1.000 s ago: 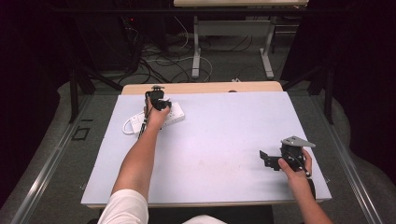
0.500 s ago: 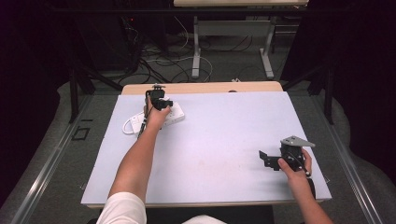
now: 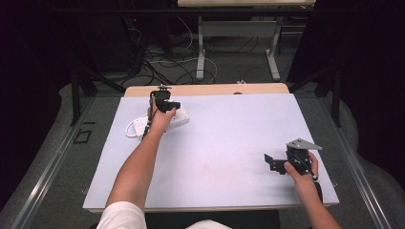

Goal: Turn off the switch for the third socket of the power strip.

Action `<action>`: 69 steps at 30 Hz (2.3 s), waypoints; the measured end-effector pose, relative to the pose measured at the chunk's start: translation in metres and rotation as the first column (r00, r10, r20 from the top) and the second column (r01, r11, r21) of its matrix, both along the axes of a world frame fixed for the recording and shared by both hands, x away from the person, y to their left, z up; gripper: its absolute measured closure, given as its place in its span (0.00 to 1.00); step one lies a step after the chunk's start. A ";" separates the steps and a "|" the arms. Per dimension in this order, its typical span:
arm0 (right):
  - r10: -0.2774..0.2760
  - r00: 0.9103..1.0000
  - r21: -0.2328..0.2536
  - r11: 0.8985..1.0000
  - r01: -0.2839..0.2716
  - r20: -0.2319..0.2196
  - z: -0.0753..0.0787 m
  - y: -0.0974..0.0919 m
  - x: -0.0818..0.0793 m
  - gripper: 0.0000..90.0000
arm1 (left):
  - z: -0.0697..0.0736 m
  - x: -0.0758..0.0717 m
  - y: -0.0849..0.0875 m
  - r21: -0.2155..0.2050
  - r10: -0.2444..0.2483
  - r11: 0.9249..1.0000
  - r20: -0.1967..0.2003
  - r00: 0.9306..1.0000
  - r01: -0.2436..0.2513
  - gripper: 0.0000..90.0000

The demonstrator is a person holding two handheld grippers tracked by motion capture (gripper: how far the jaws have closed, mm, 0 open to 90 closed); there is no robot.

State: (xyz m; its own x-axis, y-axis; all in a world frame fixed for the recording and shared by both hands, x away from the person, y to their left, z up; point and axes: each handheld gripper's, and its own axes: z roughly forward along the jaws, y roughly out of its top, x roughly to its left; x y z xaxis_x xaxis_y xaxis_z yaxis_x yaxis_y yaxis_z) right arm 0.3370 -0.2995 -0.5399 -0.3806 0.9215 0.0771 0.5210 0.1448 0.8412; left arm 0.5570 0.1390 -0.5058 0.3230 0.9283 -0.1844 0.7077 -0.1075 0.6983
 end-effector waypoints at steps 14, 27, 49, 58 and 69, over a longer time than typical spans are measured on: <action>-0.004 1.000 0.010 1.000 0.004 0.006 0.003 -0.002 -0.002 0.00 | 0.013 -0.012 -0.004 0.029 -0.046 0.999 0.018 0.999 0.045 0.55; 0.006 1.000 0.012 1.000 -0.006 0.009 0.004 -0.002 -0.003 0.00 | 0.025 -0.027 -0.011 0.045 -0.123 0.992 0.056 0.991 0.121 0.29; 0.008 1.000 0.012 1.000 -0.008 0.015 0.005 -0.002 -0.003 0.00 | 0.046 -0.056 -0.014 0.003 -0.217 0.976 0.128 0.968 0.219 0.16; 0.009 1.000 0.009 1.000 -0.010 0.019 0.005 -0.002 -0.004 0.00 | 0.056 -0.075 -0.013 -0.005 -0.245 0.968 0.164 0.956 0.249 0.17; 0.008 1.000 0.011 1.000 -0.009 0.016 0.005 0.000 -0.004 0.00 | 0.057 -0.103 -0.005 -0.017 -0.260 0.963 0.195 0.946 0.268 0.19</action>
